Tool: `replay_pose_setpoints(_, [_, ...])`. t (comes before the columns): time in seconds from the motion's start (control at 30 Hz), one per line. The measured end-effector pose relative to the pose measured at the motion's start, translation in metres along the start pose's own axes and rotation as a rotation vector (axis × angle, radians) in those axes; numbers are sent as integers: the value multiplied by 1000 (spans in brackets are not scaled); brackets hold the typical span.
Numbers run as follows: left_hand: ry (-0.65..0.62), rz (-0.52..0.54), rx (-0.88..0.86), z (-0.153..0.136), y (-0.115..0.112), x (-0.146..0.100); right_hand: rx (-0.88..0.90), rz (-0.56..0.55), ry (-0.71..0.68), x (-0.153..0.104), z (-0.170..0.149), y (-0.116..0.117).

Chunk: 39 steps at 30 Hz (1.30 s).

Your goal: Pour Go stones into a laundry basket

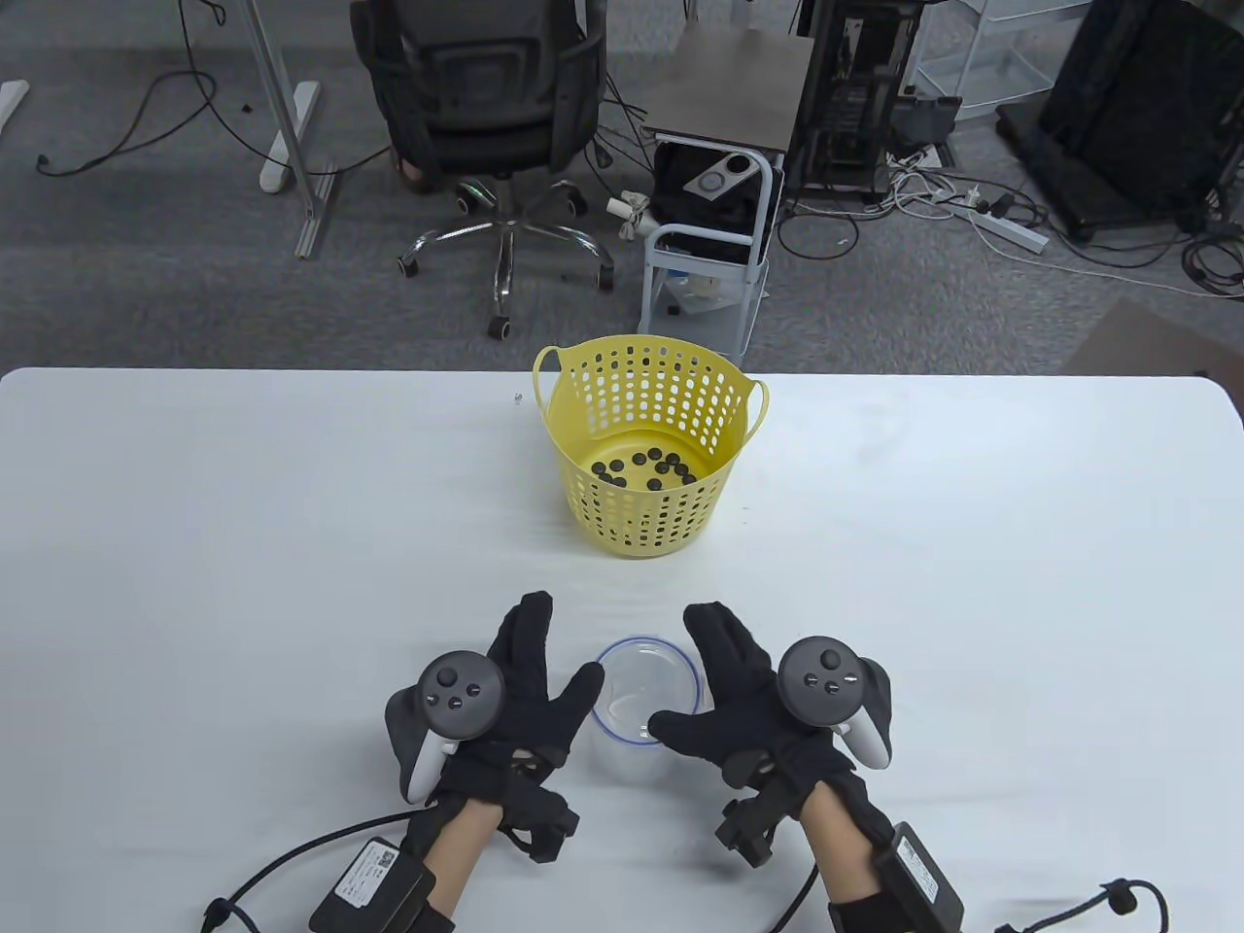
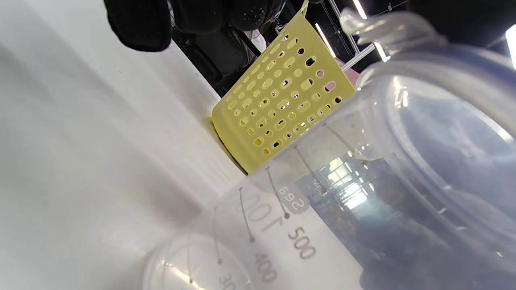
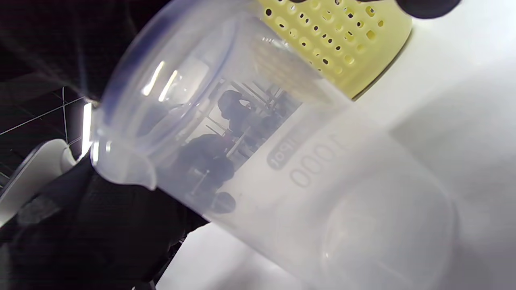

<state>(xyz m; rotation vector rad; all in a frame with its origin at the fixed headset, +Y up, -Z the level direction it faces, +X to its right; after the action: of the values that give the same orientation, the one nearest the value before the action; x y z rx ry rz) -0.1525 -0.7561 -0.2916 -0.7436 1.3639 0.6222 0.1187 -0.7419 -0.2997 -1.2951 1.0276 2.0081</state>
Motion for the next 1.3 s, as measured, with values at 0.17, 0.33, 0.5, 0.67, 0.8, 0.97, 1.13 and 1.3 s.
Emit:
replay_pose_setpoints(0.17, [-55,32,-60,2,7,-3,86,-89,-35,-4,-1,-7])
replay_pose_setpoints(0.33, [-61,-90,-138,3,2,-5,300,-119,57,-8,-14,-6])
replay_pose_setpoints(0.5, [-11,-296,-243,-2,-18,-5,284,-28,130,-6,-20,11])
replay_pose_setpoints(0.67, [-20,-303,-161,-2,-27,-5,211,-8,132,-5,-20,19])
replay_pose_setpoints(0.8, [-34,-327,-135,-3,-34,-4,213,11,122,-3,-22,23])
replay_pose_setpoints(0.97, [-50,-327,-106,-3,-37,-4,262,69,101,0,-25,28])
replay_pose_setpoints(1.13, [-28,-379,-146,-2,-42,-4,361,107,154,0,-28,38])
replay_pose_setpoints(1.3, [-49,-371,-56,-1,-39,-2,327,88,143,1,-28,37])
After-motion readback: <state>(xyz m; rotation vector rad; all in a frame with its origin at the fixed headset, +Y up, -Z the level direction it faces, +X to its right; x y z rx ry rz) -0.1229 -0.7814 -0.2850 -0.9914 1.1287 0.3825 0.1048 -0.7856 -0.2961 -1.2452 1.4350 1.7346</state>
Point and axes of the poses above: the tracker on the back of each hand, its own z axis roughly to the thumb side, its own x axis roughly from the wrist to the fingertips, y = z × x, the point moved 2 cm from there along x, roughly from the wrist to the fingertips, and after that the axes turned 1 degree about -y, right-handed, at the moved point
